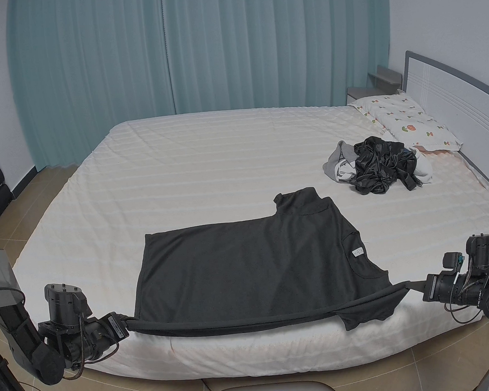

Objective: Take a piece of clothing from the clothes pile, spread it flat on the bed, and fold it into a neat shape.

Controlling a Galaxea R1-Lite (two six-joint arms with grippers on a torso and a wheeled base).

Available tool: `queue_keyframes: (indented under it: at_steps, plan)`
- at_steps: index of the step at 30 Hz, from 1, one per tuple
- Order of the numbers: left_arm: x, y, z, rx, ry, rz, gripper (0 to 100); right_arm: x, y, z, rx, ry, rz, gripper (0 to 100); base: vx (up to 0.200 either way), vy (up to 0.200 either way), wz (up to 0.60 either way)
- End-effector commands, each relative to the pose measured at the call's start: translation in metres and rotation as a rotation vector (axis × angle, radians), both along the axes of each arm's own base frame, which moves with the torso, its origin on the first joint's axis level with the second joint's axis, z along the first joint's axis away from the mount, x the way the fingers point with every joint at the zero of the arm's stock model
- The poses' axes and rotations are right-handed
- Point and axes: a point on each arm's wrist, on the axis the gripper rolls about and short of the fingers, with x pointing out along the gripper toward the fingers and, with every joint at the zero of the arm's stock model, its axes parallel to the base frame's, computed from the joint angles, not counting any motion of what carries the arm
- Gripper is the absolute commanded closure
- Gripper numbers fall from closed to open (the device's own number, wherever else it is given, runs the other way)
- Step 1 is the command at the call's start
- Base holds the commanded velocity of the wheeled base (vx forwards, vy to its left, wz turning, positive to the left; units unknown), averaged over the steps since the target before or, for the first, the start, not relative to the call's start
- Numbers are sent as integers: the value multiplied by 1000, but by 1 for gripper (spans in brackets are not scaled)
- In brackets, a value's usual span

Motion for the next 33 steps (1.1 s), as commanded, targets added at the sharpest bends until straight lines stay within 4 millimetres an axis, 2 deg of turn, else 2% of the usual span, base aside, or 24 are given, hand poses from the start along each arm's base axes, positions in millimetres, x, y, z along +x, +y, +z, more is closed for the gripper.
queue_keyframes:
  at_steps: [1,8,13,19,33]
  plan:
    - [8,-1,2,-7,-25,2,100,7,0,1,-1,-15,3,100,0,0,0]
    - [24,-3,2,-42,-45,31,100,21,-2,-4,-1,-12,3,100,0,0,0]
    - [40,-3,-4,-42,-37,41,100,40,-3,-11,-1,-17,2,100,0,0,0]
    - [55,-2,-4,-96,-58,91,100,56,-1,-8,2,-17,12,100,0,0,0]
    - [81,-4,-17,-128,-61,117,100,92,3,-15,-11,-14,15,100,0,0,0]
